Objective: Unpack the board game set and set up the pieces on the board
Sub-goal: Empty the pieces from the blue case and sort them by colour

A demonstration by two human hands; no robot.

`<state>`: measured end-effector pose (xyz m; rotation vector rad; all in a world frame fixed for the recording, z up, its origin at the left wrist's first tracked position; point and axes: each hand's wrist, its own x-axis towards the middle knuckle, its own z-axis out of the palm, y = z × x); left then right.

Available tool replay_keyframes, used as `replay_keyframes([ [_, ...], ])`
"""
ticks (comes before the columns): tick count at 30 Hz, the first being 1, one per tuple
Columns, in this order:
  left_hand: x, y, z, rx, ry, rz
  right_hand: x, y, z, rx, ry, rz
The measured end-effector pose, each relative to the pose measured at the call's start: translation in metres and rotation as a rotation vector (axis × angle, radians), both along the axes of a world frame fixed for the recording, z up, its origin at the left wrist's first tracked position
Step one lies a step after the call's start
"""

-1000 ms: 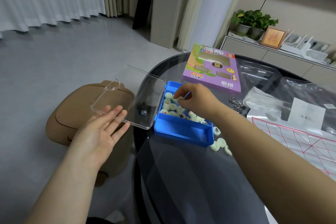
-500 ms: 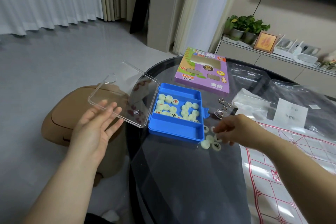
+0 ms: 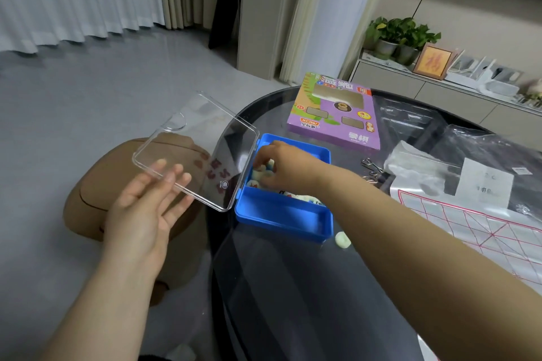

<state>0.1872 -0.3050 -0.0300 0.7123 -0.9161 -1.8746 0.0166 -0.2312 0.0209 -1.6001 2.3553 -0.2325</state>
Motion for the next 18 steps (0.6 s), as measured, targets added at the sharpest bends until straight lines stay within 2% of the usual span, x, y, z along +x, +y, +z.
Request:
replay_keyframes([
  [4,0.0,0.0,0.0,-0.02,-0.009,0.004,-0.002,-0.009,-0.005,0.054,0.048,0.003],
  [10,-0.01,0.01,-0.002,-0.099,-0.134,0.034,0.002,-0.015,-0.007,0.077,0.263,0.024],
  [18,-0.013,0.012,-0.003,-0.114,-0.187,-0.007,-0.009,0.027,0.01,-0.167,0.129,-0.059],
])
